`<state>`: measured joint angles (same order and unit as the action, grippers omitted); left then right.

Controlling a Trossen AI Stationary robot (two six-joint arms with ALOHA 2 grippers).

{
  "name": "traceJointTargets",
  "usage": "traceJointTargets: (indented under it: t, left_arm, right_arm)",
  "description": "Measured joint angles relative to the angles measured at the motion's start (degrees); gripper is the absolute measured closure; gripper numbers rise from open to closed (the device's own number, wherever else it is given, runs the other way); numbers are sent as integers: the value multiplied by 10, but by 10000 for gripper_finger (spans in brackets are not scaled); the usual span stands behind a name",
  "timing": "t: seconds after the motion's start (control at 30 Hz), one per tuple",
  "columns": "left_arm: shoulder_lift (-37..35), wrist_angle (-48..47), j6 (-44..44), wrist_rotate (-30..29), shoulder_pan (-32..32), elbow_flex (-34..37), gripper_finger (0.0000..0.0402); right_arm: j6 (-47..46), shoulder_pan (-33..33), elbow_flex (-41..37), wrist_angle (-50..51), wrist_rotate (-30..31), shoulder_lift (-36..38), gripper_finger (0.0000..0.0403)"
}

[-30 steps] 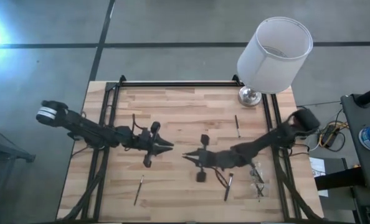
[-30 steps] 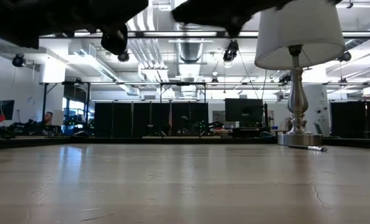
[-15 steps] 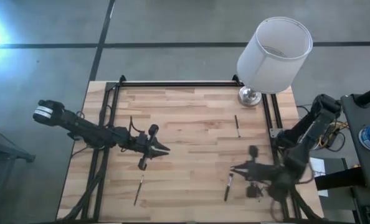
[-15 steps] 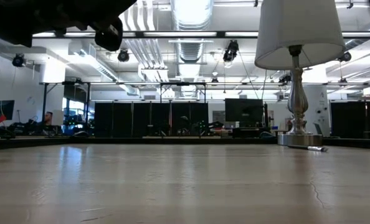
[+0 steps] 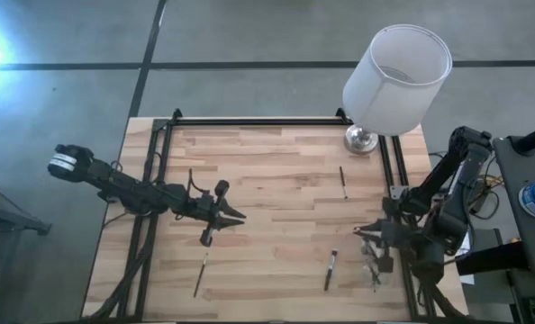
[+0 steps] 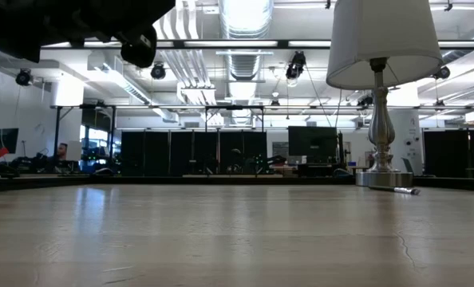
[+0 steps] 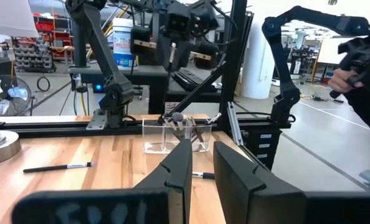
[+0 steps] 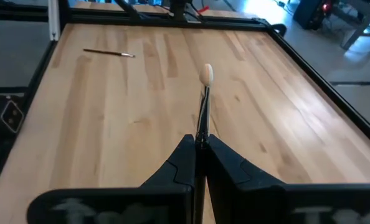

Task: Put items in baskets/containers
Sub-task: Put the eyebrow brush into the transparent organizer

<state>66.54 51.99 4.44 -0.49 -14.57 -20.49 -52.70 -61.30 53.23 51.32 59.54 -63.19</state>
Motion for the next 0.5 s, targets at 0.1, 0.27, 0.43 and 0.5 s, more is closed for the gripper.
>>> traceJointTargets:
  t: [0.1,0.27,0.43,0.5]
  left_arm:
    - [0,-1,1,0,0,0,342]
    - [0,-6,1,0,0,1,342]
    - [0,-19,1,0,0,1,342]
    - [0,-20,1,0,0,1,342]
  right_arm:
    - [-33,0,-2,37,-3,22,390]
    - [-46,0,-23,43,-13,43,390]
    - [-77,0,-61,42,-27,65,390]
    - [-97,0,-75,42,-38,72,390]
